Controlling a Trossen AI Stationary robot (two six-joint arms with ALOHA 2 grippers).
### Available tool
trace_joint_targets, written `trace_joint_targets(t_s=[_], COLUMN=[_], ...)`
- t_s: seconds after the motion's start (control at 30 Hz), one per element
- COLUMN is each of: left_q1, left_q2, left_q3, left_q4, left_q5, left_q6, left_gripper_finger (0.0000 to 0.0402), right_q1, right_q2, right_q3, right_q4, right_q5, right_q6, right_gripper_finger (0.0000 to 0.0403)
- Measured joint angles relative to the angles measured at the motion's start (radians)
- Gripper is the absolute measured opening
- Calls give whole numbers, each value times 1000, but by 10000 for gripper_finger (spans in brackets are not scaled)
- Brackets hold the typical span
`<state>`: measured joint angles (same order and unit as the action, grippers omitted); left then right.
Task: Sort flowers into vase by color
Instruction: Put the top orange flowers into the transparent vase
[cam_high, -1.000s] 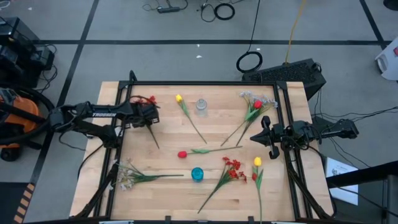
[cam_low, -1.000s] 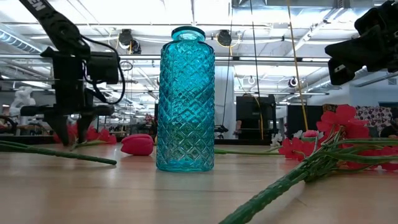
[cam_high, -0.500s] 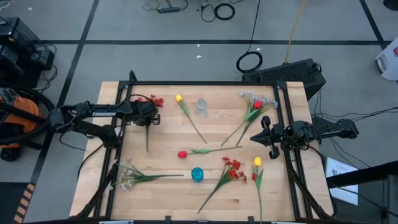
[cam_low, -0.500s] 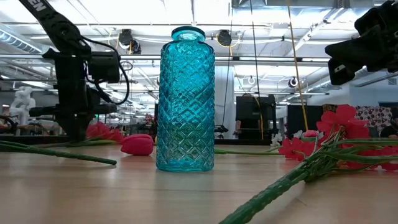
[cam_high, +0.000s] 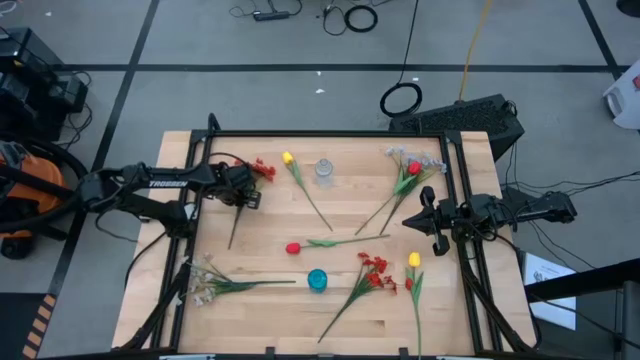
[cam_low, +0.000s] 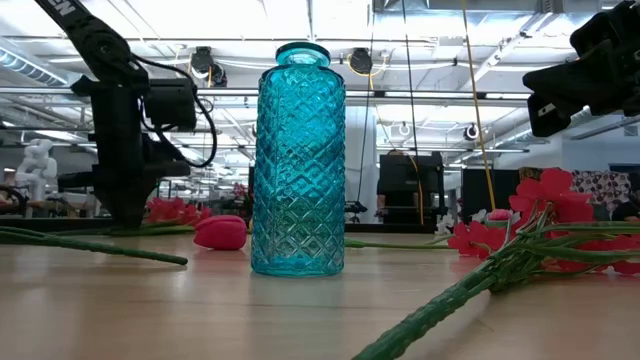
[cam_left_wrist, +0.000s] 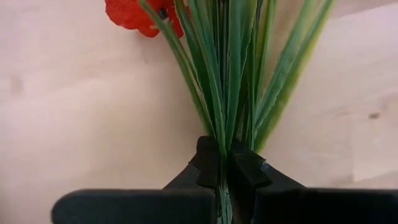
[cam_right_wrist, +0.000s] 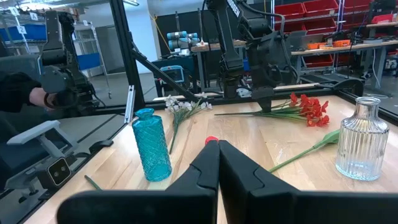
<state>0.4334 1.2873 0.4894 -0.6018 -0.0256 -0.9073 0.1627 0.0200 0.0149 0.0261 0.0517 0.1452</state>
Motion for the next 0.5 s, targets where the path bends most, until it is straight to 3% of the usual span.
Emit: trace_joint_targets(t_s=[0.33, 0.5], left_q1=[-217, -332], left_q2=[-10, -10], left_q3=[-4, -3], left_q4=[243, 395], left_q5=[26, -78], left_q6=[-188, -261], left_gripper_finger=[15, 15], right_q1=[0, 0], right_q2=[0, 0], right_q3=[0, 0], right_q4=[0, 0], right_q5=[0, 0], right_q6=[0, 0], right_gripper_finger=[0, 0])
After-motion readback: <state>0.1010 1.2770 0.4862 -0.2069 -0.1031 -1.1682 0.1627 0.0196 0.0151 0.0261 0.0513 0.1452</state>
